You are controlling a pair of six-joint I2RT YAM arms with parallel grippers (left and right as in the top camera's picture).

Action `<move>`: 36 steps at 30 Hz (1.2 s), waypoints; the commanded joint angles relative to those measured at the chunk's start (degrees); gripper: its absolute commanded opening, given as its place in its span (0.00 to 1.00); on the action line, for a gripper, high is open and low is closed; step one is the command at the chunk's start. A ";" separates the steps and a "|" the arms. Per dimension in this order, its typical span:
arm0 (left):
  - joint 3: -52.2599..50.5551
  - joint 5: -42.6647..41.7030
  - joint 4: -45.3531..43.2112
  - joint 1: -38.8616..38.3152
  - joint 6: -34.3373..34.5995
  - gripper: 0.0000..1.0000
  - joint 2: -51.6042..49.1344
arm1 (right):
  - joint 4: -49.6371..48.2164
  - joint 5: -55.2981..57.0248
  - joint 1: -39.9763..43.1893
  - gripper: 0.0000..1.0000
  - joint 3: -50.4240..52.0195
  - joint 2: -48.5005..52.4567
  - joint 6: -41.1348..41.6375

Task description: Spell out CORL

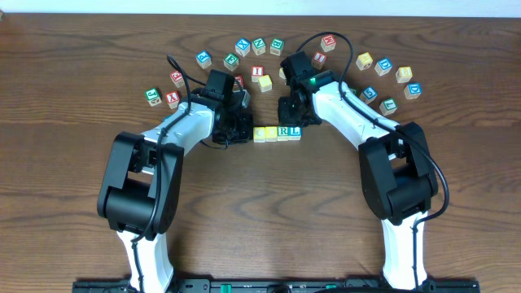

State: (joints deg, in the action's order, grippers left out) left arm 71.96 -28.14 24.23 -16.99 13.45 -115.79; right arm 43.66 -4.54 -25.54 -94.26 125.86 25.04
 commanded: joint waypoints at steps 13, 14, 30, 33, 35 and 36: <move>0.50 0.50 0.50 0.07 -0.79 0.07 -0.52 | -1.20 0.04 1.29 0.04 -1.20 0.39 0.09; 0.61 0.52 0.50 0.37 -1.14 0.08 0.11 | -0.96 0.04 1.73 0.06 -1.92 0.35 -0.42; 2.54 5.27 8.17 17.66 -4.81 0.23 28.06 | 11.98 2.10 10.27 0.16 -11.06 -16.41 -5.66; 2.54 5.25 9.49 20.98 -4.83 0.32 33.14 | 15.56 4.04 11.52 0.27 -11.06 -21.38 -6.36; 2.54 5.25 10.12 22.73 -4.79 0.41 35.87 | 18.18 4.70 12.39 0.44 -11.06 -25.38 -8.11; 2.54 5.22 10.67 23.17 -4.48 0.63 36.83 | 19.19 5.11 12.70 0.53 -11.06 -27.06 -8.50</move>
State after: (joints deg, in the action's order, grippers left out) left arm 73.32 -23.38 33.82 4.62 9.10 -81.71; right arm 60.86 -1.85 -14.00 -104.22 104.14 19.20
